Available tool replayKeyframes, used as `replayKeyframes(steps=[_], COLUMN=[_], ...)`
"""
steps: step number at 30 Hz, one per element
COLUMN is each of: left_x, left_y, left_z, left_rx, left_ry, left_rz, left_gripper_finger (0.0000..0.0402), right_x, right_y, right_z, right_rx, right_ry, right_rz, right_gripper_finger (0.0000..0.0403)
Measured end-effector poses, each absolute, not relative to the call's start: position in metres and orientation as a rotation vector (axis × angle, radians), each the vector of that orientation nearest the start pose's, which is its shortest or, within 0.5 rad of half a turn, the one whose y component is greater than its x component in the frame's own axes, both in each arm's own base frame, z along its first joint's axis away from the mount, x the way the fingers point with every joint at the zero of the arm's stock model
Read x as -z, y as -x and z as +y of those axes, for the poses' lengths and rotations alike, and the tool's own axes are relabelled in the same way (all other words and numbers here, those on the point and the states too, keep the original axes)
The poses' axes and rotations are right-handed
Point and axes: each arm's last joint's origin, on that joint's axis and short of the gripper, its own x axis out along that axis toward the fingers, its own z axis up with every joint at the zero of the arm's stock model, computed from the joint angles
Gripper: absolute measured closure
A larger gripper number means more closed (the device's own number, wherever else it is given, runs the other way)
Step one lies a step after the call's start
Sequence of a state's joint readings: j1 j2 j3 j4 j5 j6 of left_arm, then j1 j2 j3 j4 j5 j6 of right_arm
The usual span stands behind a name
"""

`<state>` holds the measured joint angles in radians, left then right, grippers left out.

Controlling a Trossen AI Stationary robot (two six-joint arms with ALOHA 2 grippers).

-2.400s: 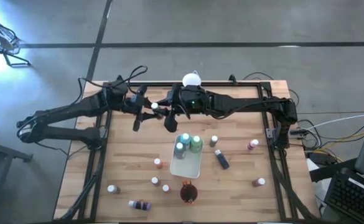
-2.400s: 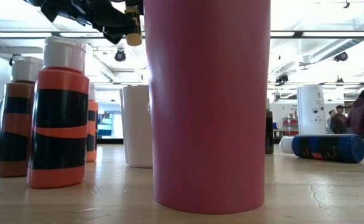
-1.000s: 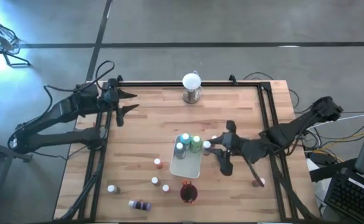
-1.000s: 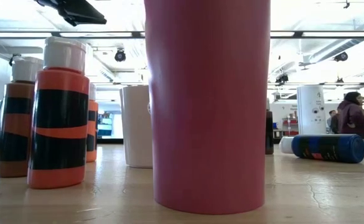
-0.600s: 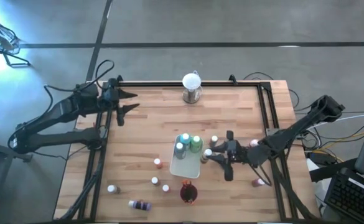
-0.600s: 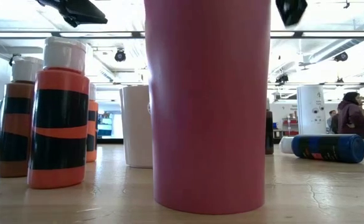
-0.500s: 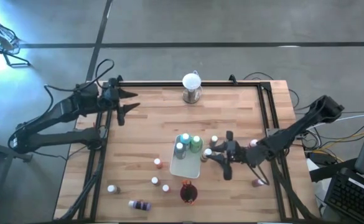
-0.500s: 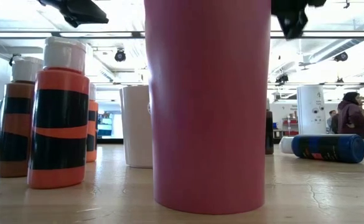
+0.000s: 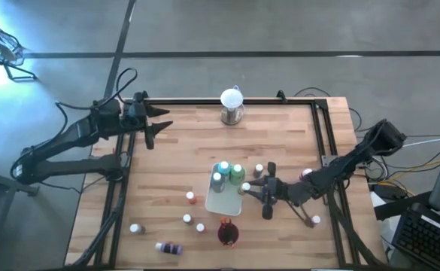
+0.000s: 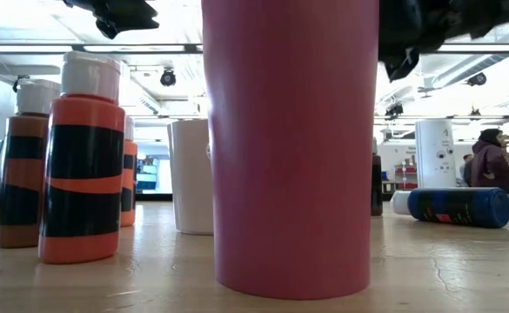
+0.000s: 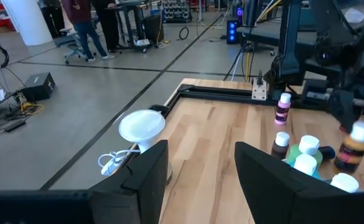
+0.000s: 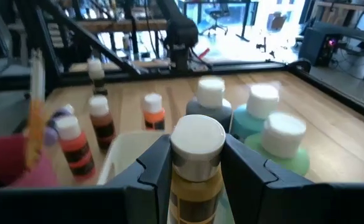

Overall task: Pick & Place Paint Supplies
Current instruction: Put the yellow paint bottle into the white bin

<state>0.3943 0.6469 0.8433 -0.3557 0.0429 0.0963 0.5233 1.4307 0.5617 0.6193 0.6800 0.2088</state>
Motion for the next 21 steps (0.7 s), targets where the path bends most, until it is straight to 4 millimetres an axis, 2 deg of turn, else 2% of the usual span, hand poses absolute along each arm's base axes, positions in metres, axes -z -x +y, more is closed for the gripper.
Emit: replayKeyframes(steps=[14, 21], left_x=[-0.354, -0.353], left_y=[-0.132, -0.133], left_z=[0.054, 0.054], left_rx=[-0.342, -0.342], left_ry=[-0.066, -0.067], left_rz=[0.167, 0.169], left_gripper_finger=[0.0211, 0.0211], right_x=[-0.155, -0.147], right_y=[-0.278, -0.281], right_z=[0.117, 0.113], right_rx=[0.248, 0.276], right_ry=[-0.052, -0.053], right_rz=[0.220, 0.249], right_gripper_finger=[0.0298, 0.0298])
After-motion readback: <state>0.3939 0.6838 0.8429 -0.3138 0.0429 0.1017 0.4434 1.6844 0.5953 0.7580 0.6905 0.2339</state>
